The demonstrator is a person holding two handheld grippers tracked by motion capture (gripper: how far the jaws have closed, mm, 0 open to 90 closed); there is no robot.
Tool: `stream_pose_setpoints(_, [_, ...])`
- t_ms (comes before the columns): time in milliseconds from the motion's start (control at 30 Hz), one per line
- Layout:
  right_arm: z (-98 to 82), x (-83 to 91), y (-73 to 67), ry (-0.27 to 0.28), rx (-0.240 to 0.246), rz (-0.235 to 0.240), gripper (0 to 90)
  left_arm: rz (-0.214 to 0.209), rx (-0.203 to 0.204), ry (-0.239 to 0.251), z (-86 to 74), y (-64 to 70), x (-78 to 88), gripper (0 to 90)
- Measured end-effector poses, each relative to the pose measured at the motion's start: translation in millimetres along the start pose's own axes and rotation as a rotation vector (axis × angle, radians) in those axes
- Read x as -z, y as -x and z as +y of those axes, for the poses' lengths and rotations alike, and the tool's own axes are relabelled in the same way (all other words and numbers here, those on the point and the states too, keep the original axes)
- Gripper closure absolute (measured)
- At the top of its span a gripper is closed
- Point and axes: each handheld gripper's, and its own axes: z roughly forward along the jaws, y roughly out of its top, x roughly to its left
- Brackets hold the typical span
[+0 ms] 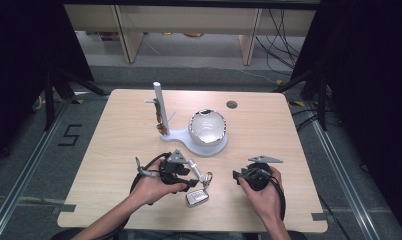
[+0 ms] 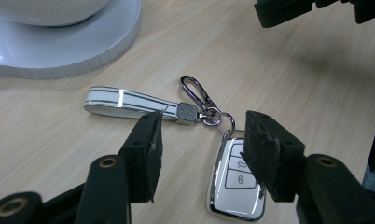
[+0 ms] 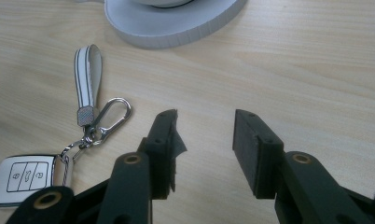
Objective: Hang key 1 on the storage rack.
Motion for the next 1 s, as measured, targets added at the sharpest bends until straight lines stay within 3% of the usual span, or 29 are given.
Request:
stream_pose_setpoints(167, [0.2, 0.1, 0.5, 0.000, 0.006, 0.005, 60.3, 0.009, -0.002, -0.014, 5.2, -1.1, -5.4, 48.2])
stream_pose_setpoints(333, [-0.4, -0.3, 0.6, -0.004, 0.015, 0.021, 60.3, 0.017, 0.023, -0.025, 7.1, -0.7, -8.5, 48.4])
stream_pose_setpoints(367, [-0.3, 0.0, -1.3, -0.012, -0.008, 0.017, 60.3, 0.015, 0.024, -0.029, 7.3, -0.2, -9.3, 48.4])
stream_pose_setpoints(433, [-0.3, -0.1, -1.8, -0.016, -0.007, 0.012, 61.2, 0.007, 0.026, -0.031, 6.9, 0.5, -10.6, 48.4])
stream_pose_setpoints(500, [-0.2, 0.7, -3.2, -0.039, -0.001, 0.026, 65.7, 0.012, 0.030, -0.033, 6.2, 0.4, -10.9, 48.4])
stream_pose_setpoints(533, [-0.1, 1.5, -5.6, -0.061, -0.014, 0.029, 68.9, 0.012, 0.000, -0.065, 6.2, -2.0, -8.6, 48.4])
stream_pose_setpoints(567, [-0.3, 0.4, -5.5, -0.068, 0.007, 0.040, 72.4, 0.011, 0.008, -0.062, 5.9, -2.3, -8.1, 48.5])
stream_pose_setpoints(600, [-0.1, 0.5, -7.3, -0.082, 0.028, 0.039, 75.7, 0.015, 0.053, -0.029, 5.3, -0.4, -9.3, 48.6])
stream_pose_setpoints(633, [0.2, -0.1, -9.8, -0.105, 0.031, 0.044, 79.7, 0.018, 0.053, -0.029, 4.9, -2.0, -7.9, 49.0])
stream_pose_setpoints(667, [0.1, 0.3, -15.2, -0.140, -0.001, 0.069, 83.5, 0.020, 0.063, -0.036, 5.1, -2.2, -6.8, 49.7])
stream_pose_setpoints(767, [1.2, -2.7, -19.8, -0.147, 0.056, 0.078, 89.1, 0.026, 0.057, -0.022, 5.1, -6.9, -3.2, 52.3])
stream_pose_setpoints(800, [1.3, -4.1, -23.5, -0.157, 0.032, 0.097, 90.0, 0.031, 0.061, -0.018, 5.1, -7.6, -1.9, 53.1])
stream_pose_setpoints(833, [3.4, -3.6, -25.1, -0.185, 0.038, 0.091, 90.0, 0.030, 0.068, -0.016, 4.6, -8.1, -1.1, 53.4])
stream_pose_setpoints(900, [6.1, -6.1, -28.3, -0.192, 0.028, 0.103, 89.0, 0.034, 0.061, -0.020, 4.0, -10.7, 1.6, 53.4])
stream_pose_setpoints(933, [7.5, -7.1, -32.2, -0.204, -0.006, 0.114, 86.9, 0.036, 0.078, -0.018, 3.5, -10.7, 2.6, 53.4])
stream_pose_setpoints(1000, [13.7, -12.4, -34.0, -0.215, -0.008, 0.124, 82.1, 0.042, 0.084, -0.010, 2.2, -12.2, 5.2, 53.4])
